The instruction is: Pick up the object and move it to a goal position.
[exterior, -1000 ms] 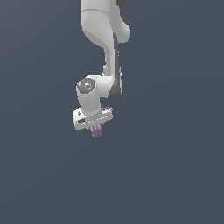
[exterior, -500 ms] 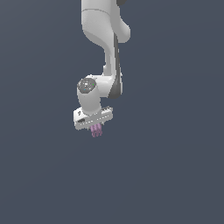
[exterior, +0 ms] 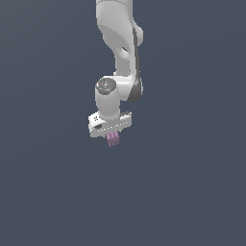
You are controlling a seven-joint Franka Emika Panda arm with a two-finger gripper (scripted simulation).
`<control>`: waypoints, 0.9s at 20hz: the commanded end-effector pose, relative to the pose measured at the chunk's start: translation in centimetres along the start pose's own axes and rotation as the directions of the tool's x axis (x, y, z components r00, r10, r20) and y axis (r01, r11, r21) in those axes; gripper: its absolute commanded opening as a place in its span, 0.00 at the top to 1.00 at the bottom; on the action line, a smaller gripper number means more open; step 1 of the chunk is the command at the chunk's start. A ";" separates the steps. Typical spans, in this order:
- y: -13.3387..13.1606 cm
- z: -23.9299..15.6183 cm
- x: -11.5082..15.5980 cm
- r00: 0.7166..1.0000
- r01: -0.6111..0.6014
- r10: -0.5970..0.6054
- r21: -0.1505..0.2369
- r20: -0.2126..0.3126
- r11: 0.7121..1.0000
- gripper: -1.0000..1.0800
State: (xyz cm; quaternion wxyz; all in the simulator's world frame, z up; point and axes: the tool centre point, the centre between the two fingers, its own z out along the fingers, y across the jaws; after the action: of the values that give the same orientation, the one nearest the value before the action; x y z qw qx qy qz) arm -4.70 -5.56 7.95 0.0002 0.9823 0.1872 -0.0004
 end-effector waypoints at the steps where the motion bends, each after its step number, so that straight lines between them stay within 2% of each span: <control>1: -2.0 -1.0 0.1 1.000 0.002 -0.002 -0.001 -0.001 1.000 1.00; 18: -20.8 -10.9 1.1 1.000 0.002 -0.002 -0.003 0.000 1.000 1.00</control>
State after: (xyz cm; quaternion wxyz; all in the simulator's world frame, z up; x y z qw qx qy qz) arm -10.75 12.59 17.95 0.0015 0.9820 0.1887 -0.0001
